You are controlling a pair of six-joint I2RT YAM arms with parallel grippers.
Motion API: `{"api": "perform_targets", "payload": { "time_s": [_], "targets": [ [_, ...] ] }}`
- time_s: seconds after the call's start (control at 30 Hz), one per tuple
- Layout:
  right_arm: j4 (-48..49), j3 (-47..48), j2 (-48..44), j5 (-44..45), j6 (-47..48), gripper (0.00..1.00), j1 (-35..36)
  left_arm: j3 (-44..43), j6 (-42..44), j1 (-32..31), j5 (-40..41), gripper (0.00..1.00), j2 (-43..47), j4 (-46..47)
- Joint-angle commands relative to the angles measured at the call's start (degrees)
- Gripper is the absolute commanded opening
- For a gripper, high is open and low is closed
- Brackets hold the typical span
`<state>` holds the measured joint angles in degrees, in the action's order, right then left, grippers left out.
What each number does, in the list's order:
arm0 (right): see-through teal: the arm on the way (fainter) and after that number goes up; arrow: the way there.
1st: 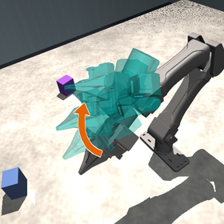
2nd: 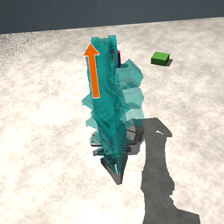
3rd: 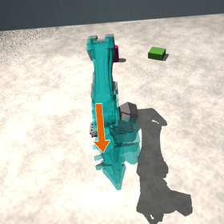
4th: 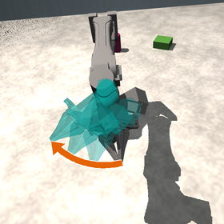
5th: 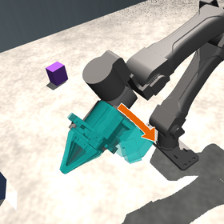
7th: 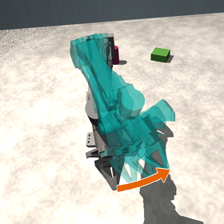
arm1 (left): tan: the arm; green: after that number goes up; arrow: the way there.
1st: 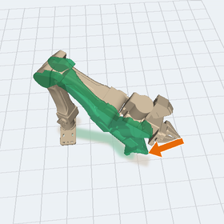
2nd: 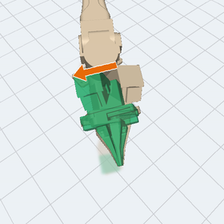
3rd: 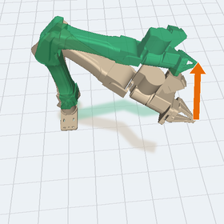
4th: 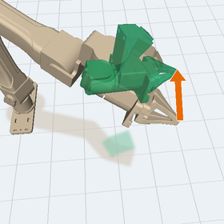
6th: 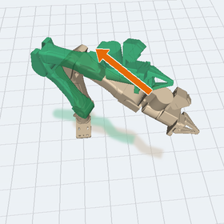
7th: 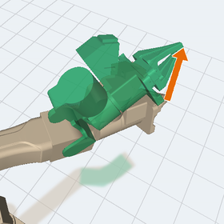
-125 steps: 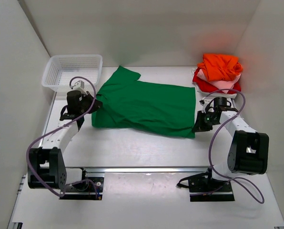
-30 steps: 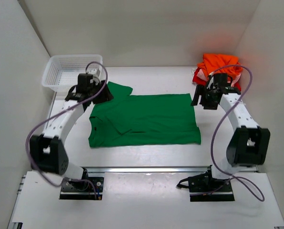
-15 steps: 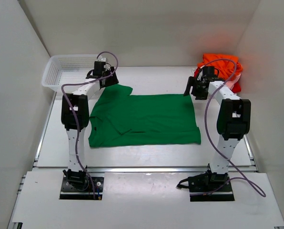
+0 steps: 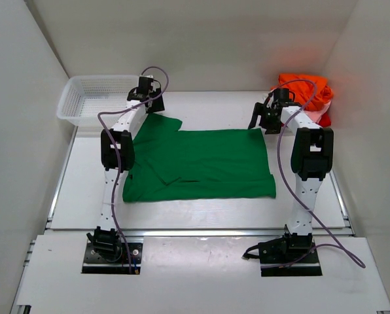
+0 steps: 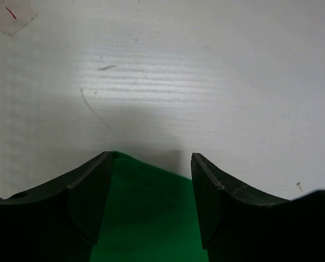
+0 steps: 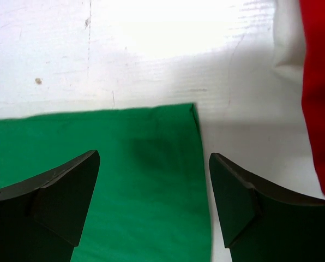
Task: Fold and stack the t-shirts
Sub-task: Grap the side of the flattened tshirt furthest away from the robot with both arms
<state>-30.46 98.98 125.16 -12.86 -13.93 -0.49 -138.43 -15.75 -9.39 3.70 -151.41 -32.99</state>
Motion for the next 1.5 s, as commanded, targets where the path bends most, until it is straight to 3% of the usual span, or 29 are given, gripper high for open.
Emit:
{"api": "perform_targets", "payload": {
  "time_s": [0.0, 0.27, 0.37, 0.43, 0.47, 0.5, 0.57, 0.63, 0.73, 0.8, 0.87, 0.9, 0.93, 0.97, 1.03, 1.1, 1.17, 1.33, 1.4, 1.47],
  "targets": [
    [-1.1, 3.5, 1.5, 0.0, -0.4, 0.79, 0.2, -2.6, 2.6, -0.1, -0.9, 0.7, 2.0, -5.1],
    [-0.7, 4.3, 1.1, -0.5, -0.8, 0.79, 0.1, -1.6, 8.3, -0.9, -5.9, 0.67, 3.1, -4.4],
    [-0.4, 4.6, 1.2, -0.7, -1.3, 0.79, 0.0, -2.4, 9.4, -1.2, -7.7, 0.57, 2.7, -5.0],
    [-0.5, 4.6, 1.4, -0.4, -1.0, 0.79, 0.0, -2.2, 9.9, -1.6, -7.5, 0.35, 2.7, -5.1],
    [-0.4, 4.7, 1.5, -0.5, -0.9, 0.8, -0.4, -1.5, 9.9, -1.6, -7.7, 0.33, 3.0, -5.2],
    [-0.8, 4.6, 1.8, -1.1, -0.7, 0.81, -0.6, -1.9, 10.8, -1.8, -7.9, 0.37, 3.0, -5.0],
    [-0.8, 4.7, 1.7, -1.1, -0.7, 0.81, -0.6, -1.9, 11.9, -2.4, -8.6, 0.65, 2.9, -5.4],
    [-0.8, 4.6, 1.7, -1.2, -0.7, 0.81, -1.1, -3.0, 12.7, -2.5, -10.8, 0.72, 2.0, -7.1],
    [-0.3, 4.8, 1.6, -1.3, -0.8, 0.82, -1.4, -6.8, 11.8, -2.0, -11.3, 0.71, 0.2, -10.3],
    [-0.3, 4.8, 1.6, -1.6, -1.1, 0.81, -1.5, -6.4, 10.5, -1.1, -11.9, 0.61, 0.0, -11.3],
    [-0.1, 4.6, 1.7, -1.3, -1.4, 0.82, -1.4, -5.6, 10.0, -0.5, -13.8, 0.36, 0.2, -11.7],
    [0.1, 4.5, 1.3, -1.5, -1.0, 0.81, -1.4, -5.4, 9.4, 0.0, -13.9, 0.33, 0.2, -12.3],
    [0.1, 4.5, 1.4, -1.6, -0.9, 0.81, -1.5, -5.4, 9.5, 0.3, -14.1, 0.37, 0.2, -12.3],
    [0.0, 4.3, 1.7, -1.6, -0.9, 0.82, -1.6, -5.8, 9.5, -0.1, -14.3, 0.55, 0.2, -13.2],
    [0.1, 4.3, 1.6, -1.5, -1.3, 0.81, -1.6, -6.0, 9.7, -0.4, -12.9, 0.55, 0.0, -14.4],
    [0.0, 4.1, 1.6, -1.6, -0.8, 0.81, -1.7, -4.7, 9.2, -0.8, -8.0, 0.69, 1.2, -14.2],
    [-0.1, 4.0, 1.7, -1.7, -1.0, 0.82, -1.4, -0.2, 7.4, -0.6, -6.7, 0.65, 3.6, -10.3],
    [-0.2, 3.8, 1.4, -2.0, -1.0, 0.82, -1.6, 9.0, 3.9, 0.3, -3.8, 0.7, 8.0, -5.6],
    [0.1, 4.0, 1.4, -2.3, -1.6, 0.81, -1.5, 7.8, 4.0, 0.3, -3.9, 0.7, 7.1, -8.2],
    [0.3, 4.0, 1.4, -2.7, -1.1, 0.82, -2.0, 0.8, 4.7, 0.2, -3.9, 0.69, 4.2, -12.7]
  ]
}}
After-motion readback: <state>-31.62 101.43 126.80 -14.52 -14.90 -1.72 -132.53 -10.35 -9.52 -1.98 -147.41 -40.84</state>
